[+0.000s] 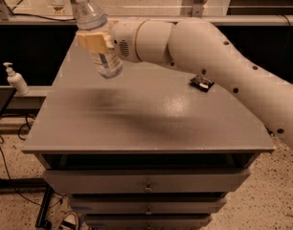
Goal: Place blue plastic bottle upright
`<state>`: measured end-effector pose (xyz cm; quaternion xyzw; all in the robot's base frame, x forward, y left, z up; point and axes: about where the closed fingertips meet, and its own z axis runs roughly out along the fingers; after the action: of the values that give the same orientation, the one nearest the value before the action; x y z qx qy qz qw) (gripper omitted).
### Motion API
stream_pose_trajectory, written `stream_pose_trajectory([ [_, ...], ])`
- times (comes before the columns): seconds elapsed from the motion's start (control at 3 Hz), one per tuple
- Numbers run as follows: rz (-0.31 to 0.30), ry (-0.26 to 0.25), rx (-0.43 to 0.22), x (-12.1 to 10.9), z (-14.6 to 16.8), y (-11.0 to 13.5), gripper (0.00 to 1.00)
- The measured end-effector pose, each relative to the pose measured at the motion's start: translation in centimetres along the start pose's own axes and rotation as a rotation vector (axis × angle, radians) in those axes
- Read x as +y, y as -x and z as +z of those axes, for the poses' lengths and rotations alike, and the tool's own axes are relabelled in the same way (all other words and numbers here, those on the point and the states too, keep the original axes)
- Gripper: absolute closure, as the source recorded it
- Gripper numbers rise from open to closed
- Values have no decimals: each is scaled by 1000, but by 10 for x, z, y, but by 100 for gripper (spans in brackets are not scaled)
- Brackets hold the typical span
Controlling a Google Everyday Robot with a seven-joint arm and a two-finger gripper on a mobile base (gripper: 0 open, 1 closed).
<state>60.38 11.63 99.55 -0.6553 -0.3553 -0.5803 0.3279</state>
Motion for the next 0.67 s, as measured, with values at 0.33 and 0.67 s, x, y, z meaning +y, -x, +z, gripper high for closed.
stream_pose_trajectory([
  [0.33, -10, -6, 1, -3, 2, 0, 100],
  [0.67, 13, 3, 49, -1, -3, 7, 100],
])
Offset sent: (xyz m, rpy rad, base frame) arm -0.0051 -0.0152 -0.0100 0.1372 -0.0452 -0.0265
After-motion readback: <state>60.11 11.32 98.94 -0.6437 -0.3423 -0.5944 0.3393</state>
